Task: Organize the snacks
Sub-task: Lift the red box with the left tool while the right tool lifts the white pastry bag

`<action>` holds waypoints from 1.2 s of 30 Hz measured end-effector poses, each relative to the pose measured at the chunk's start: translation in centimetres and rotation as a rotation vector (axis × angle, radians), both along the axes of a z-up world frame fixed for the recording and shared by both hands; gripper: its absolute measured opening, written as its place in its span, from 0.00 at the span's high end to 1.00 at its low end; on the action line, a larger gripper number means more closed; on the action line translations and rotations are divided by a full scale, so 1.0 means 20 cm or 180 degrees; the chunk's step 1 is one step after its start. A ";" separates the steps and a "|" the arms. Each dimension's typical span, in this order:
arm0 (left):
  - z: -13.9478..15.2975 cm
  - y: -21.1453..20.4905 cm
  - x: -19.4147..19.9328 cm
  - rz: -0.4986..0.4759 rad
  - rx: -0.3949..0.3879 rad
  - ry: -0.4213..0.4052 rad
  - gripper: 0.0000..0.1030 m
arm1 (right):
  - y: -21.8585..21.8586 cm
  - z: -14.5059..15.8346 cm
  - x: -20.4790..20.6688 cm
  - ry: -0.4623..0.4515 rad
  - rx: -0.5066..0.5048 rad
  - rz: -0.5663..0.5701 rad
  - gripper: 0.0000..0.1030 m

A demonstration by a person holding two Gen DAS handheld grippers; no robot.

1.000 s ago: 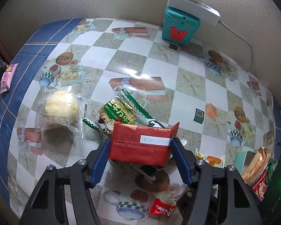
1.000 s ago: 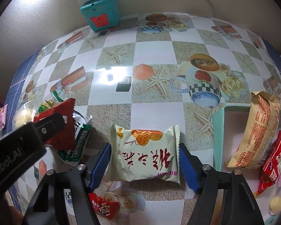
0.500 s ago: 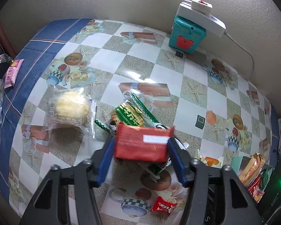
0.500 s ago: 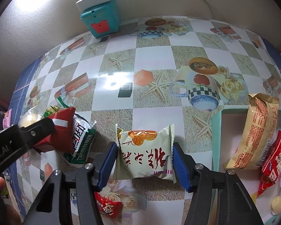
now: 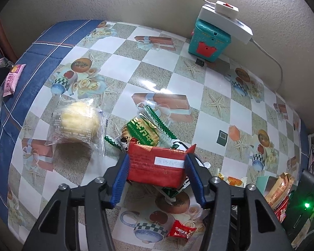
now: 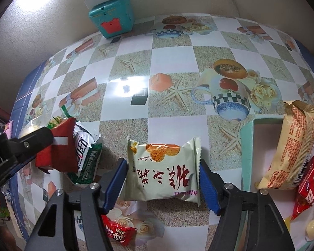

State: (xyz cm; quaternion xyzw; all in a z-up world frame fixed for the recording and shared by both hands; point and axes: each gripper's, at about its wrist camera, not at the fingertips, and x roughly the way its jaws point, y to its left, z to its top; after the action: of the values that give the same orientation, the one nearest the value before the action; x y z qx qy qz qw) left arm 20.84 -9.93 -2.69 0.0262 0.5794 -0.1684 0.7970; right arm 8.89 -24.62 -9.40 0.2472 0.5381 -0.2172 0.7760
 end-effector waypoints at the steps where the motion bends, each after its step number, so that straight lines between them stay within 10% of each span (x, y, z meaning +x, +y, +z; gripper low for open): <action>1: -0.01 -0.01 0.00 -0.0022 0.0024 0.0003 0.38 | 0.01 0.00 0.00 0.0009 -0.0030 0.0007 0.29; 20: -0.09 -0.05 0.00 -0.0061 0.0265 -0.0053 0.26 | 0.06 -0.07 0.05 0.0254 -0.0382 0.0063 0.08; 31: -0.12 -0.03 0.01 -0.0011 0.0246 0.0026 0.24 | 0.06 -0.07 0.05 0.0260 -0.0387 0.0055 0.08; 36: -0.14 -0.03 0.00 0.0001 0.0301 0.0065 0.29 | 0.04 -0.04 0.02 0.0206 -0.0420 0.0016 0.24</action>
State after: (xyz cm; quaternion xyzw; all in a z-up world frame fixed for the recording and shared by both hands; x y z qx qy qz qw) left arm 20.94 -10.47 -5.44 0.0620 0.5948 -0.1410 0.7890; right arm 9.34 -23.72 -10.17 0.1870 0.5481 -0.2582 0.7733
